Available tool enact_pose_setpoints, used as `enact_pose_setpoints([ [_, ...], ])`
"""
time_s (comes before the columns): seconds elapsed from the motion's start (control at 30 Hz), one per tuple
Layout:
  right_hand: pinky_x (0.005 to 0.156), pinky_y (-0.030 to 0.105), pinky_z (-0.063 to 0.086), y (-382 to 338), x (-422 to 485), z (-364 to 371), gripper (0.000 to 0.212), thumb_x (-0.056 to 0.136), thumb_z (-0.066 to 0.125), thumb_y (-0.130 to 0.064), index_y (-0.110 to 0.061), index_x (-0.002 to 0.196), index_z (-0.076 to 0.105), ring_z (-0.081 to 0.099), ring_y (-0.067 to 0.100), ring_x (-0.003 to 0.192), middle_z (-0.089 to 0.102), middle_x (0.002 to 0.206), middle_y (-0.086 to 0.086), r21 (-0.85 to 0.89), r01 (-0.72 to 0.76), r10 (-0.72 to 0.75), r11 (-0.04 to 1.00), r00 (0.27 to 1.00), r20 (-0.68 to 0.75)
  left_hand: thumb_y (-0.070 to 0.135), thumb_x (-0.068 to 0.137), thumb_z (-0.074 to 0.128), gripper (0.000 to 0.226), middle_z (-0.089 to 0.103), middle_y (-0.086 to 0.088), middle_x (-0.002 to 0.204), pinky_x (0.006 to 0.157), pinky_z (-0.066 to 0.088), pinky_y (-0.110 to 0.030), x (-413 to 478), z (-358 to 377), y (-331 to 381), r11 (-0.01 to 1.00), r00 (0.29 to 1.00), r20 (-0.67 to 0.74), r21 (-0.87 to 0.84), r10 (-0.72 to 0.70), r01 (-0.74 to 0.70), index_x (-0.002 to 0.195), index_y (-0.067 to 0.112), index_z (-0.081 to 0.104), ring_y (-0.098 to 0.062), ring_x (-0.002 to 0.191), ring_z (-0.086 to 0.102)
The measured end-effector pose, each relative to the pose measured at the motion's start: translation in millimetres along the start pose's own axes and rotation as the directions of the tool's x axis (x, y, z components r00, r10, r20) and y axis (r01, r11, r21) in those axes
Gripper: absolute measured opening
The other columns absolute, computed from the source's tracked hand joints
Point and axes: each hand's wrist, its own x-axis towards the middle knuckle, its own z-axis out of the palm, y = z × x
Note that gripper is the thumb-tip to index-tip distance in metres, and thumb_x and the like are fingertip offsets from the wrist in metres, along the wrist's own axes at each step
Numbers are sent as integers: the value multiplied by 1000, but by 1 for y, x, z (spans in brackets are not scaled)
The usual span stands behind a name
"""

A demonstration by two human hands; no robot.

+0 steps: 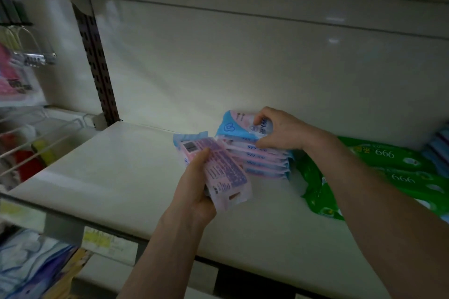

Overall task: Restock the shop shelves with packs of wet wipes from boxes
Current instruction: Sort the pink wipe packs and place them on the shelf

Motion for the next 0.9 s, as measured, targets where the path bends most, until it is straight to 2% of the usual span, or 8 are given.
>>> enact_pose_setpoints([
  [0.1, 88, 36, 51, 1, 3, -1, 47, 74, 77, -21, -34, 107, 45, 57, 18, 100, 50, 119, -3, 8, -14, 14, 1000, 999, 33, 21, 97, 50, 16, 66, -14, 89, 85, 48, -46, 1, -1, 0, 1000, 1000, -18, 8, 5, -5, 101, 11, 61, -26, 82, 63],
  [0.23, 78, 30, 52, -2, 2, -7, 49, 78, 72, -14, -32, 113, 43, 59, 17, 94, 49, 117, 0, 15, -54, 51, 998, 990, 132, 22, 97, 50, 16, 66, -14, 89, 85, 48, -45, 2, -1, 1, 1000, 1000, -13, 12, -3, 4, 103, 11, 61, -26, 82, 63],
  [0.37, 73, 28, 51, -1, -1, -8, 44, 77, 70, -14, -28, 111, 46, 58, 16, 90, 51, 115, 2, 11, -76, 75, 997, 994, 86, 21, 98, 50, 15, 66, -14, 90, 88, 47, -46, 1, -2, 0, 1000, 1000, -19, 12, -11, 12, 102, 12, 61, -26, 83, 62],
  [0.57, 66, 25, 50, -28, -27, -17, 34, 73, 75, -39, -25, 96, 54, 61, 7, 75, 62, 96, -3, 395, -79, 80, 915, 997, 14, 24, 96, 49, 21, 68, -13, 88, 79, 53, -39, -4, -4, -3, 996, 994, 109, 85, -2, -7, 103, 11, 64, -24, 80, 64],
  [0.67, 73, 31, 53, -53, -50, -9, 34, 78, 63, -60, -26, 85, 60, 64, 14, 84, 64, 90, -5, 246, -74, 33, 967, 986, 166, 42, 95, 43, 42, 70, -13, 105, 82, 56, -37, -7, 4, -3, 994, 974, 228, 102, 11, -35, 119, 12, 62, -24, 91, 68],
  [0.77, 68, 32, 60, -69, -67, 1, 28, 98, 48, -40, -17, 92, 63, 66, 18, 83, 62, 92, 1, 282, -55, -31, 958, 956, 291, 40, 93, 46, 43, 70, -19, 106, 77, 58, -41, -9, -1, -1, 995, 956, 292, 104, -28, -3, 116, 8, 63, -28, 86, 70],
  [0.83, 80, 36, 58, -67, -68, -1, 19, 98, 49, -17, -12, 110, 63, 66, 22, 92, 64, 105, 8, 213, 42, -101, 976, 956, 276, 31, 79, 66, 37, 70, -19, 94, 78, 56, -44, -9, -11, 5, 995, 948, 315, 97, -39, 8, 107, 6, 67, -29, 76, 69],
  [0.9, 96, 36, 49, -61, -64, -6, 40, 90, 56, -6, -20, 127, 54, 57, 18, 111, 53, 128, 5, 32, 178, -181, 983, 963, 200, 25, 60, 81, 49, 68, -20, 100, 93, 44, -51, -7, -21, 10, 990, 936, 338, 132, -99, 56, 104, 6, 70, -32, 83, 67],
])
